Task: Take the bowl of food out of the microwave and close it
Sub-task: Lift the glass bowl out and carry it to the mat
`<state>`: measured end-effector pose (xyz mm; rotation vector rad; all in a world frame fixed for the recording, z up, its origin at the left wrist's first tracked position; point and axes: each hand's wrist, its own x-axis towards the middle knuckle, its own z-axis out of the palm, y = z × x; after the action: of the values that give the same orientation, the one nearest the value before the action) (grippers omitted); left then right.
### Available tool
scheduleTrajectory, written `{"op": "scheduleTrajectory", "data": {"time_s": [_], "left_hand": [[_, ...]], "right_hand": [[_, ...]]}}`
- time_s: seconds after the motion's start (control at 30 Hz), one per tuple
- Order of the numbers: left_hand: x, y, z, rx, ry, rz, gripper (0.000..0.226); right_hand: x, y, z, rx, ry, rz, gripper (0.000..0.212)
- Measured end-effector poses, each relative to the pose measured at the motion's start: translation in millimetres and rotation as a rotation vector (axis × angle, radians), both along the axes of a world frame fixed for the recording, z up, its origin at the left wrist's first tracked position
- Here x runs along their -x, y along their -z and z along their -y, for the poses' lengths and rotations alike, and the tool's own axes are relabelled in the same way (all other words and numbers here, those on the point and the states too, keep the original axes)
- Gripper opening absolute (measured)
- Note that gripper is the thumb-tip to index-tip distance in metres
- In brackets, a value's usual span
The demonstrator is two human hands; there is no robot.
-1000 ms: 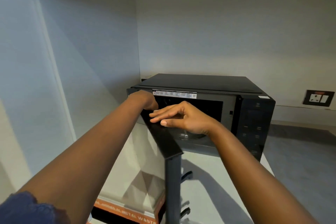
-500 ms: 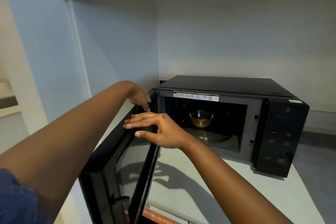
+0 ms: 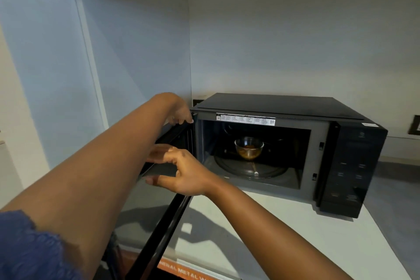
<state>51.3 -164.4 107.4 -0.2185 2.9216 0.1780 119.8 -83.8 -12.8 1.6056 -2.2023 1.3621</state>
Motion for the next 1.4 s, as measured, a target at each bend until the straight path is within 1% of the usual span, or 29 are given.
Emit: {"op": "scheduleTrajectory", "data": {"time_s": [0.07,0.1,0.13,0.17,0.2,0.27,0.33,0.43,0.5,0.63,0.73,0.8,0.93,1.03,1.17,1.3,1.4], "left_hand": [[4.5,7.1,-8.0,0.1,0.029,-0.213,0.028],[9.3,12.5,-10.4,0.075,0.026,-0.327,0.024],[16.1,19.1,-12.4,-0.003,0.013,-0.423,0.024],[22.2,25.4,-16.2,-0.111,-0.004,-0.478,0.029],[28.0,31.8,-20.5,-0.234,0.0,-0.49,0.031],[37.6,47.5,-31.8,-0.489,0.043,-0.435,0.028],[44.8,65.3,-42.9,-0.652,0.044,-0.381,0.028],[57.7,98.1,-56.2,-0.788,-0.019,-0.326,0.032],[67.2,120.7,-61.4,-0.899,-0.093,-0.3,0.033],[92.9,158.7,-66.0,-1.132,-0.268,-0.279,0.033],[111.7,175.6,-70.0,-1.289,-0.349,-0.266,0.034],[120.6,182.3,-72.8,-1.389,-0.384,-0.257,0.035],[145.6,192.6,-82.3,-1.516,-0.419,-0.259,0.039],[164.6,201.4,-91.6,-1.561,-0.427,-0.274,0.04],[186.4,217.9,-101.1,-1.609,-0.426,-0.297,0.042],[201.1,228.1,-106.0,-1.662,-0.415,-0.306,0.04],[211.7,228.8,-112.0,-1.717,-0.408,-0.289,0.04]], "right_hand": [[2.8,5.0,-0.4,0.105,-0.027,0.113,0.035],[4.5,7.8,-2.0,0.197,-0.042,0.189,0.033],[7.4,11.3,-4.2,0.293,-0.037,0.259,0.031],[11.2,15.4,-7.8,0.377,-0.009,0.312,0.03],[16.3,20.1,-12.6,0.444,0.036,0.344,0.029],[28.1,32.2,-25.5,0.519,0.144,0.36,0.025],[40.5,46.3,-41.0,0.533,0.265,0.367,0.02],[58.6,68.7,-67.8,0.515,0.42,0.388,0.023],[70.3,81.3,-83.8,0.545,0.521,0.433,0.027],[100.7,101.5,-113.0,0.641,0.733,0.567,0.028],[131.5,113.9,-134.5,0.687,0.858,0.696,0.026],[148.8,118.9,-147.7,0.755,0.923,0.772,0.023],[186.4,128.1,-169.7,0.818,1.018,0.84,0.025],[212.5,131.8,-181.8,0.839,1.043,0.853,0.026],[246.0,134.9,-188.6,0.917,1.044,0.882,0.025],[268.9,134.2,-187.2,0.952,1.036,0.913,0.03],[282.3,133.7,-186.8,0.939,1.027,0.982,0.025]]}}
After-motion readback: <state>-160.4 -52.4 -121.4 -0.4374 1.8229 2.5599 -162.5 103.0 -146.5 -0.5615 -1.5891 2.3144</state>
